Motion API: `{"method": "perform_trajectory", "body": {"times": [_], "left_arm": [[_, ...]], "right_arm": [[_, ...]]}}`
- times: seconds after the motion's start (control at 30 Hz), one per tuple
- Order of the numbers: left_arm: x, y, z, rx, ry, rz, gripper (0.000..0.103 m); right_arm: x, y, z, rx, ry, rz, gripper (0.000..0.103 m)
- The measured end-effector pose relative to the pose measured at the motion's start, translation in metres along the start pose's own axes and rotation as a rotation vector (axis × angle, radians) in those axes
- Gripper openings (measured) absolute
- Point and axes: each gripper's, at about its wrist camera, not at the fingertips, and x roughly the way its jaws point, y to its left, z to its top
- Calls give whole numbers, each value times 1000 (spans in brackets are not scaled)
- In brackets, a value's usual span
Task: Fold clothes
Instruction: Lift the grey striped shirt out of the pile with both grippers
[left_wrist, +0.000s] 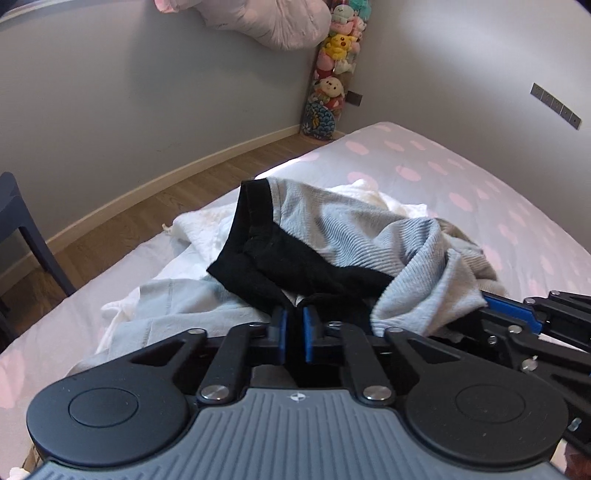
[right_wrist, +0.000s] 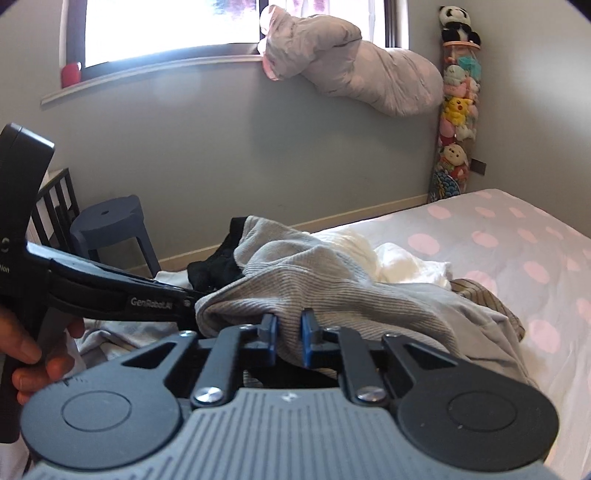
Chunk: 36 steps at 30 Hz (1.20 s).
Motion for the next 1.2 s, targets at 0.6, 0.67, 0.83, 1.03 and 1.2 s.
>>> {"method": "perform_trajectory", "body": {"times": [0.6, 0.67, 0.83, 1.03, 1.2], "left_arm": [[-205, -110, 10, 172, -279, -186, 2], [-218, -135, -5, 216, -274, -233, 2], [-251, -195, -41, 325, -260, -350, 2], [-227, -258, -105, 458, -95, -433, 2], [-173, -288, -163, 533, 103, -423, 2]], "right_arm": [[-318, -65, -6, 134, -265, -469, 5], [-361, -69, -23, 151, -283, -522, 5], [-454, -90, -79, 249, -300, -668, 5], [-516, -125, -170, 434, -181, -783, 6], [-510, -159, -250, 600, -19, -796, 6]]}}
